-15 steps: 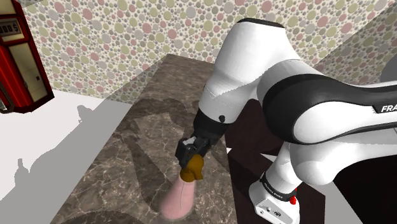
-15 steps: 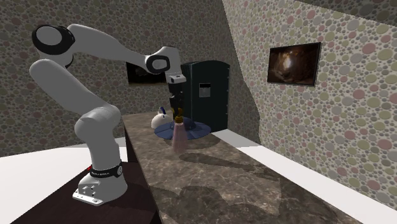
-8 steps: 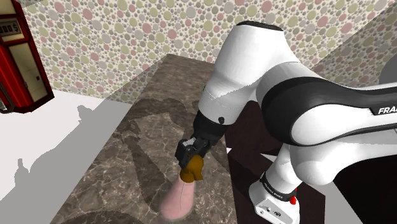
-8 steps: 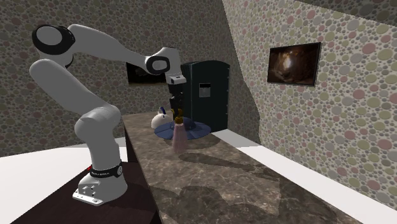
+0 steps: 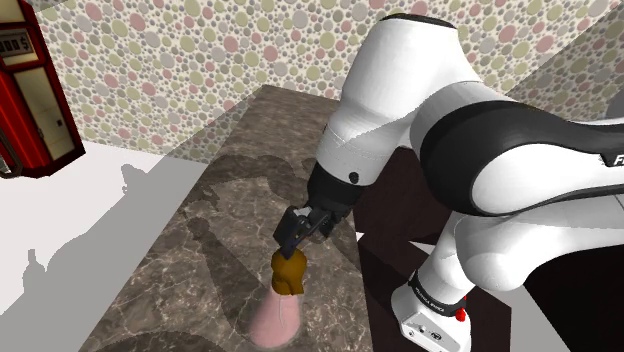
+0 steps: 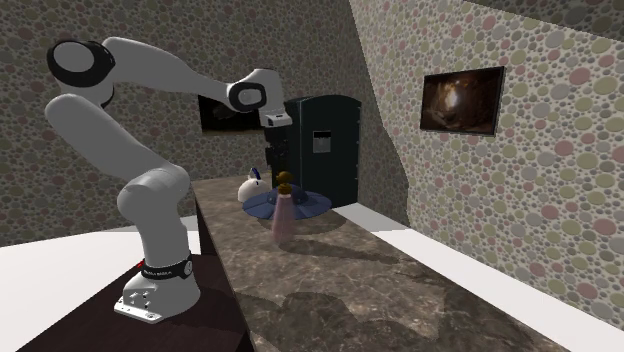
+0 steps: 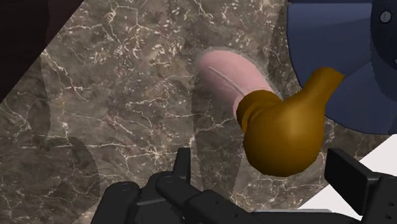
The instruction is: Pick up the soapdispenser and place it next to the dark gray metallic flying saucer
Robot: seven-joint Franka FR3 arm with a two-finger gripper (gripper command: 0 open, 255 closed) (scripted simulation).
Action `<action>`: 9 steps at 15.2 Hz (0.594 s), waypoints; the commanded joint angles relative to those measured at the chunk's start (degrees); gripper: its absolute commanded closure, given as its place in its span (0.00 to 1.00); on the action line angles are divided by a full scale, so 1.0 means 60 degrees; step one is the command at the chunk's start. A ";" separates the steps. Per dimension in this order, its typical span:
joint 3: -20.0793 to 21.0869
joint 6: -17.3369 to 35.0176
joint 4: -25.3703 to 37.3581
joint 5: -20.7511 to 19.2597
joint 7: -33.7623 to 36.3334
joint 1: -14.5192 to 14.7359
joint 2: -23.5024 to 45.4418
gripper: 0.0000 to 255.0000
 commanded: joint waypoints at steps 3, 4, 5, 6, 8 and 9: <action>-0.0290 -0.0878 0.0616 -0.0184 0.0048 -0.0012 -0.0239 0.00; -0.0290 -0.0878 0.0615 -0.0184 0.0048 -0.0012 -0.0241 0.00; -0.0290 -0.0878 0.0615 -0.0184 0.0048 -0.0012 -0.0239 0.00; -0.0290 -0.0878 0.0616 -0.0184 0.0048 -0.0012 -0.0239 0.00; -0.0290 -0.0878 0.0616 -0.0184 0.0048 -0.0012 -0.0239 0.00; -0.0290 -0.0878 0.0616 -0.0184 0.0048 -0.0012 -0.0239 0.00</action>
